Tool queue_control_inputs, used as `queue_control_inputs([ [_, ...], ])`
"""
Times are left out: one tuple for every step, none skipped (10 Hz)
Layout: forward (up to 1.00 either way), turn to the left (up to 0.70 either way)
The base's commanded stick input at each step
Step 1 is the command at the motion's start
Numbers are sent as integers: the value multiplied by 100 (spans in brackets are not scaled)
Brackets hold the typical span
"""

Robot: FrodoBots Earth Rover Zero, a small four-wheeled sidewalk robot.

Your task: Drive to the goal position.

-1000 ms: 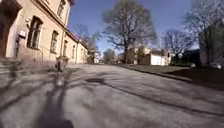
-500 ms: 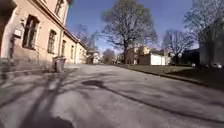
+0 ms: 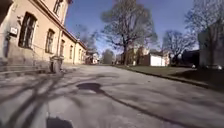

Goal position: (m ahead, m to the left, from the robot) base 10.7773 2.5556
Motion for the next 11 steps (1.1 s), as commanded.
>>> queue_control_inputs([
  [85,0],
  [85,0],
  [85,0],
  [85,0],
  [85,0],
  [85,0],
  [85,0],
  [85,0],
  [85,0],
  [85,0],
  [85,0],
])
